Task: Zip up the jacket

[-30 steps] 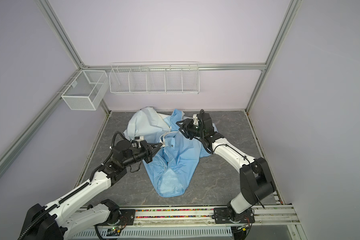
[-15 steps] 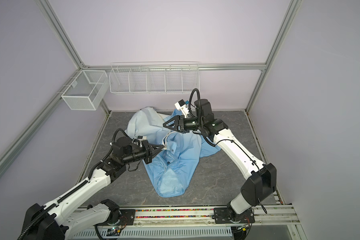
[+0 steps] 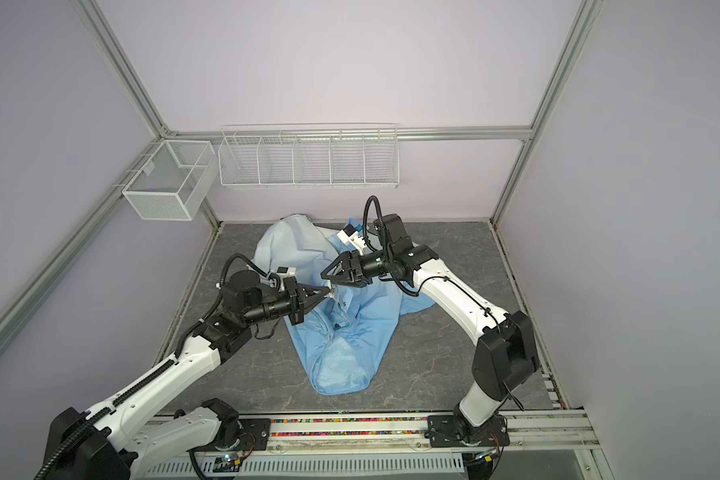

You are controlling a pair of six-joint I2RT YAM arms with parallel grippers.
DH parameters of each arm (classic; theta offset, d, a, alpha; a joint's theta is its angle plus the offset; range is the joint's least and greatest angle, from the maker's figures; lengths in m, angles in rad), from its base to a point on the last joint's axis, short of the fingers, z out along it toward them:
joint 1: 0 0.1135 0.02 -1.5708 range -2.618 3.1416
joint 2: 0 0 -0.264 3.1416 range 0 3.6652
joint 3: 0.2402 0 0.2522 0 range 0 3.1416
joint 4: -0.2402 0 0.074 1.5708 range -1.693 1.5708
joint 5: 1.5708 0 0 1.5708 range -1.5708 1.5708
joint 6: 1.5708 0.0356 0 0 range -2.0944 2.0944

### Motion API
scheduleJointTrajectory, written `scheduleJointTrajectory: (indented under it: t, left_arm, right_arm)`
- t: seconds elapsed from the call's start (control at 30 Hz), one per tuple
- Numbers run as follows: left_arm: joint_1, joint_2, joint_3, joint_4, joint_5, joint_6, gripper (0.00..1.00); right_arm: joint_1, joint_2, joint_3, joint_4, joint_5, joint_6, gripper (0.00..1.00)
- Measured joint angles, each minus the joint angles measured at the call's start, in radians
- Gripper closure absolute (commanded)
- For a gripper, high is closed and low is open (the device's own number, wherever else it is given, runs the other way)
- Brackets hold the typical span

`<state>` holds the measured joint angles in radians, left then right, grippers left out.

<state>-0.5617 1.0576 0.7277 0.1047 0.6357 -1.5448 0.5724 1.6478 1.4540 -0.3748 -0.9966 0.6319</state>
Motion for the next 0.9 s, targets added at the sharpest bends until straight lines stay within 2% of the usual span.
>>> scheduleJointTrajectory:
  t: [0.33,0.9]
  left_arm:
    - [0.000,0.012,0.002,0.042,0.034,-0.019,1.00]
    - [0.000,0.022,0.002,0.074,0.040,-0.035,1.00]
  right_arm:
    - [-0.002,-0.016,-0.085,0.109,-0.005,0.069,0.30]
    - [-0.005,-0.114,-0.149,0.224,-0.015,0.169,0.49]
